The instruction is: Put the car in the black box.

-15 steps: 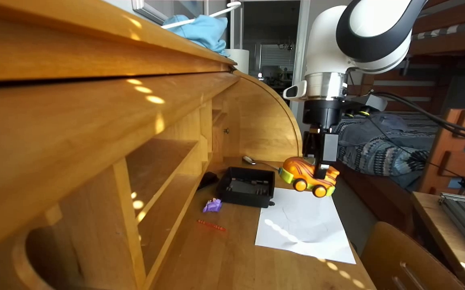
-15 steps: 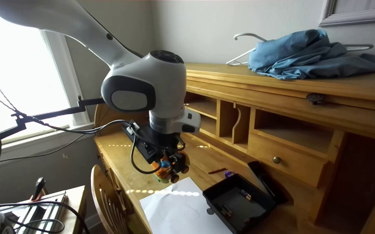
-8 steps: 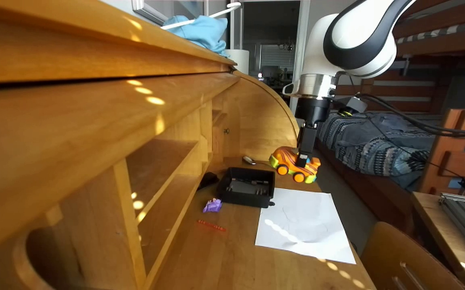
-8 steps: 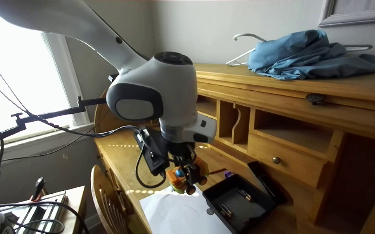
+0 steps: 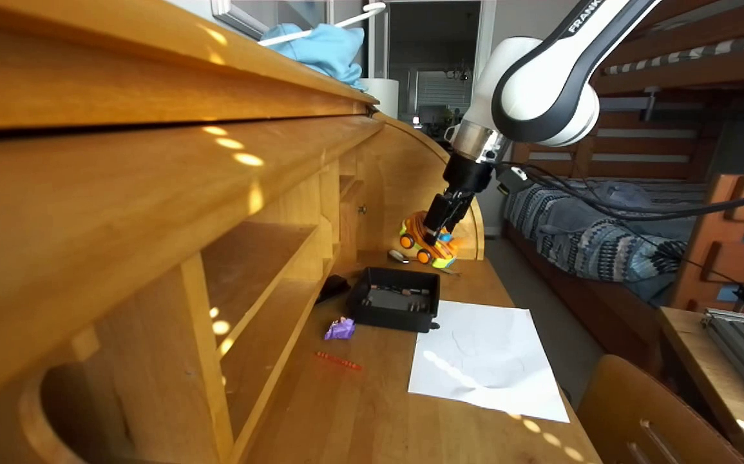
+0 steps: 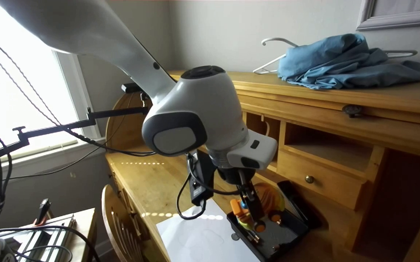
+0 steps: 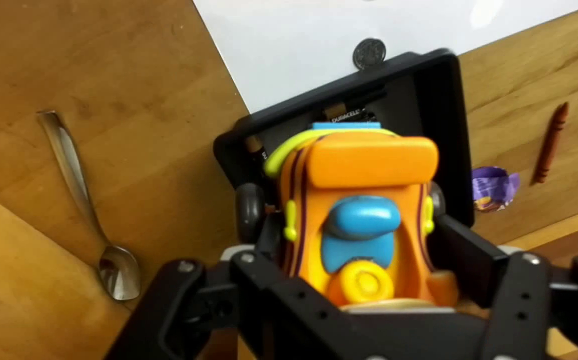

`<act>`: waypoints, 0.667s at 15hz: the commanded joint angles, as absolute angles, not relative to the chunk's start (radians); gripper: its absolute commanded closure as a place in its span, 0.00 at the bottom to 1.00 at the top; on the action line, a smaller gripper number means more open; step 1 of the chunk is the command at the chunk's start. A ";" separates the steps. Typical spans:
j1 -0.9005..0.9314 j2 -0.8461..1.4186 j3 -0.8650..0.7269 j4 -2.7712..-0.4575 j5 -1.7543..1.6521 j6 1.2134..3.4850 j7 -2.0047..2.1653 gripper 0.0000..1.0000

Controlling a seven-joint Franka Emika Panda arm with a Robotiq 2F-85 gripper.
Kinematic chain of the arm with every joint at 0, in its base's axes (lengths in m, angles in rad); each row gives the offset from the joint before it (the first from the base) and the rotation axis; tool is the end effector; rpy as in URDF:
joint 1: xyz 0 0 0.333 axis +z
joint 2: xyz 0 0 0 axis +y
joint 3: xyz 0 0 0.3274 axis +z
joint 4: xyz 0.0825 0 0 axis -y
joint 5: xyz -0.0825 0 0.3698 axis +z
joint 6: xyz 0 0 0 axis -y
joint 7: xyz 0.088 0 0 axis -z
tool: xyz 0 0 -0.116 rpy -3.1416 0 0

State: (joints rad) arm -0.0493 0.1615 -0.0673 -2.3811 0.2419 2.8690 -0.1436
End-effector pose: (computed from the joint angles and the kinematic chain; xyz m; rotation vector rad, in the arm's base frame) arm 0.5249 -0.0743 0.3018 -3.0356 0.2934 -0.5154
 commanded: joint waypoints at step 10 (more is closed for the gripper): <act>0.021 0.415 -0.084 -2.097 0.058 2.769 0.168 0.50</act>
